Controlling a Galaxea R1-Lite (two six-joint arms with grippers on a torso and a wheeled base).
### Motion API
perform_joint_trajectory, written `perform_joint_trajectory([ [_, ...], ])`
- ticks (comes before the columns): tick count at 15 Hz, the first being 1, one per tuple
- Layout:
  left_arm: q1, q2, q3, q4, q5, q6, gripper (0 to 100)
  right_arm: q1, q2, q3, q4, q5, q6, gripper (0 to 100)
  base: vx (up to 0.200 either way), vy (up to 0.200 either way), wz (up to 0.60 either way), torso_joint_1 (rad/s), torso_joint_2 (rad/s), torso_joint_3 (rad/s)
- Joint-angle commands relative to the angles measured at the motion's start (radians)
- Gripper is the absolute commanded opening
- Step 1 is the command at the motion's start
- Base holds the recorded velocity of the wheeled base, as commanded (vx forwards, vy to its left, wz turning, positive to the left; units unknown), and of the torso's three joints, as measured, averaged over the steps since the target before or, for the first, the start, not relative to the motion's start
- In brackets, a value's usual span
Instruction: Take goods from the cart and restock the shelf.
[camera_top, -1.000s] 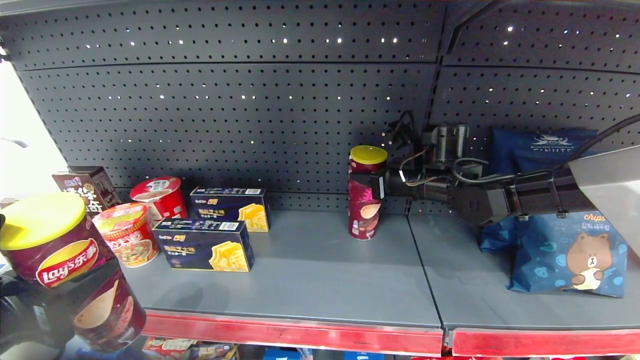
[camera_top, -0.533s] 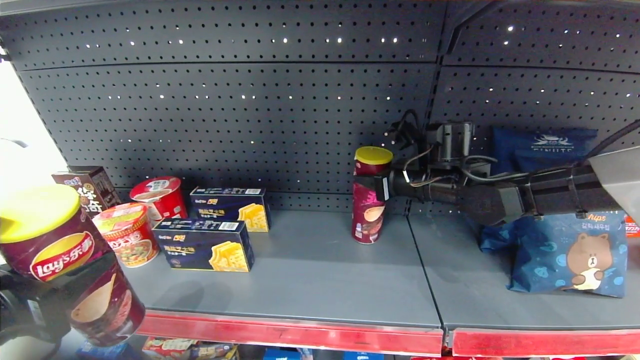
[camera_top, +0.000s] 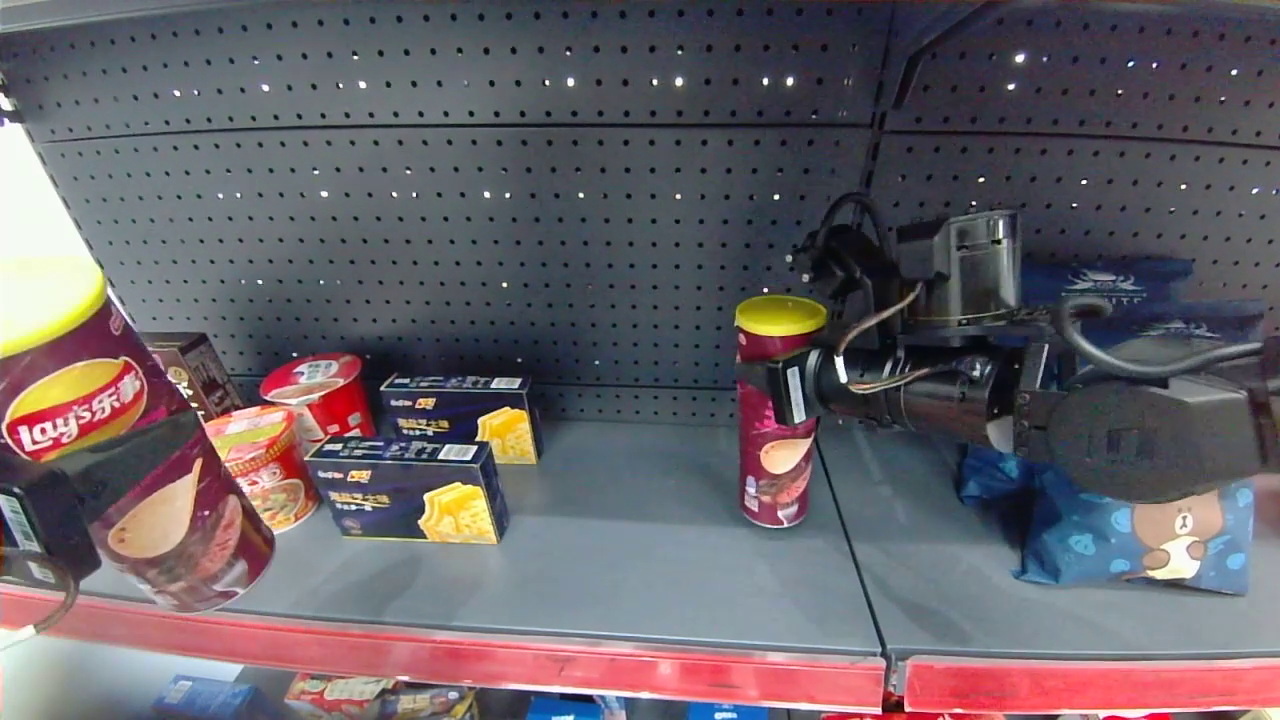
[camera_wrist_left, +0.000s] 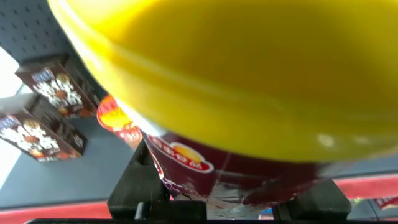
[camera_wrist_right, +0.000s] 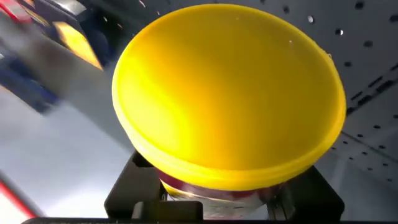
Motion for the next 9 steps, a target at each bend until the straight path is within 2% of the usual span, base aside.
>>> perform_joint_trajectory([
  [1,-0.004,0.027,-0.037,-0.001,0.001,0.014,0,0.047,-0.056,0.008,0.0,-0.03,0.031,0,0.0,0.0,0.0,0.0,0.0,0.0],
  [2,-0.004,0.046,-0.057,-0.001,0.001,0.028,0,0.079,-0.059,0.009,0.0,-0.082,0.058,0,0.0,0.0,0.0,0.0,0.0,0.0],
  [4,-0.006,0.077,-0.084,-0.003,0.001,0.029,0,0.108,-0.057,0.018,-0.006,-0.181,0.087,0,0.0,0.0,0.0,0.0,0.0,0.0],
  [9,-0.006,0.115,-0.094,-0.016,0.002,0.028,0,0.143,-0.123,0.135,-0.031,-0.267,0.13,0,0.0,0.0,0.0,0.0,0.0,0.0],
])
